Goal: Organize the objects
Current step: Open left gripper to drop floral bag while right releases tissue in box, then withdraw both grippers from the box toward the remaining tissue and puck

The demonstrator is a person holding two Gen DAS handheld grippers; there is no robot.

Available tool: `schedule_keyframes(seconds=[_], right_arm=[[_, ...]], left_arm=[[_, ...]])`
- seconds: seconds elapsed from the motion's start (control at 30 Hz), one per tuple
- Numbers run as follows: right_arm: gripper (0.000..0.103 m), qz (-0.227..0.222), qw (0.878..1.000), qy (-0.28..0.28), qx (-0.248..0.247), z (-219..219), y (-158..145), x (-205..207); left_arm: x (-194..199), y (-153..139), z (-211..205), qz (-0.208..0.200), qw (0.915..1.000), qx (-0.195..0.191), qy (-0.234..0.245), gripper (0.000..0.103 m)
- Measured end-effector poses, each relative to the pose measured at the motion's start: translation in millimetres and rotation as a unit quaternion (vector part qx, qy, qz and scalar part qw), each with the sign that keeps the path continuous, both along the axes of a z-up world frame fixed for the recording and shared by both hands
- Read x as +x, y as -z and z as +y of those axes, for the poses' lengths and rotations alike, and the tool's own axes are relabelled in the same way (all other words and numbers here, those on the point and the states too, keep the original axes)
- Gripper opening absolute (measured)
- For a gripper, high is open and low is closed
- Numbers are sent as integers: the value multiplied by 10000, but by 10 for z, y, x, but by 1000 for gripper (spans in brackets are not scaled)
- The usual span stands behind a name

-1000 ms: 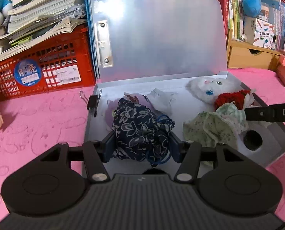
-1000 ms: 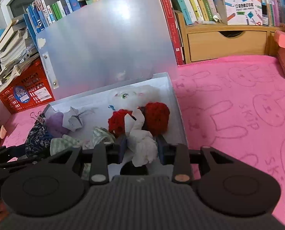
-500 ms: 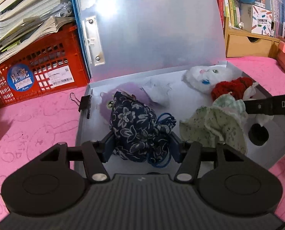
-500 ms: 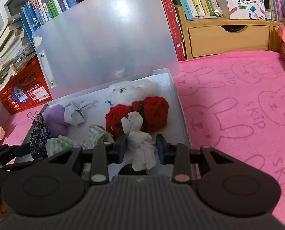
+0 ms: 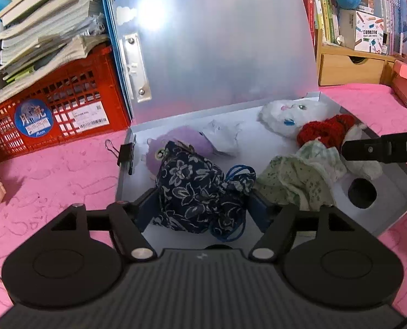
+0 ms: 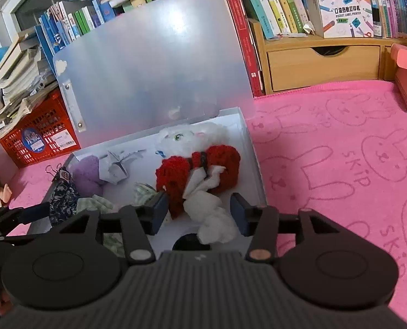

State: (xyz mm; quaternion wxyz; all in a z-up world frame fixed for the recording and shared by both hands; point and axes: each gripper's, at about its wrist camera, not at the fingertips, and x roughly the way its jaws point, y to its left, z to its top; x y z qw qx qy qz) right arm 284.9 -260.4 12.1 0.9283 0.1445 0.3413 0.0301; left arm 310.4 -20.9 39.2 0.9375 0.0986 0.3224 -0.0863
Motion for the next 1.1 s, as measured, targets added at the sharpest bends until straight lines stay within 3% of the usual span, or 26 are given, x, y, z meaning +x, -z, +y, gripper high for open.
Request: schedule_keyframes(seconds=[0.33, 0.8, 1.1], right_arm=[[82, -175, 9998, 16, -12, -30, -130, -146], [87, -757, 9962, -270, -324, -53, -405, -839], [88, -869, 9925, -406, -760, -23, -288, -1362]], left_arm=[[-147, -168, 45, -310, 9995, 57, -18, 84], [-796, -552, 205, -1099, 9934, -142, 306, 88], [-1327, -421, 352, -837, 9942, -450, 494, 88]])
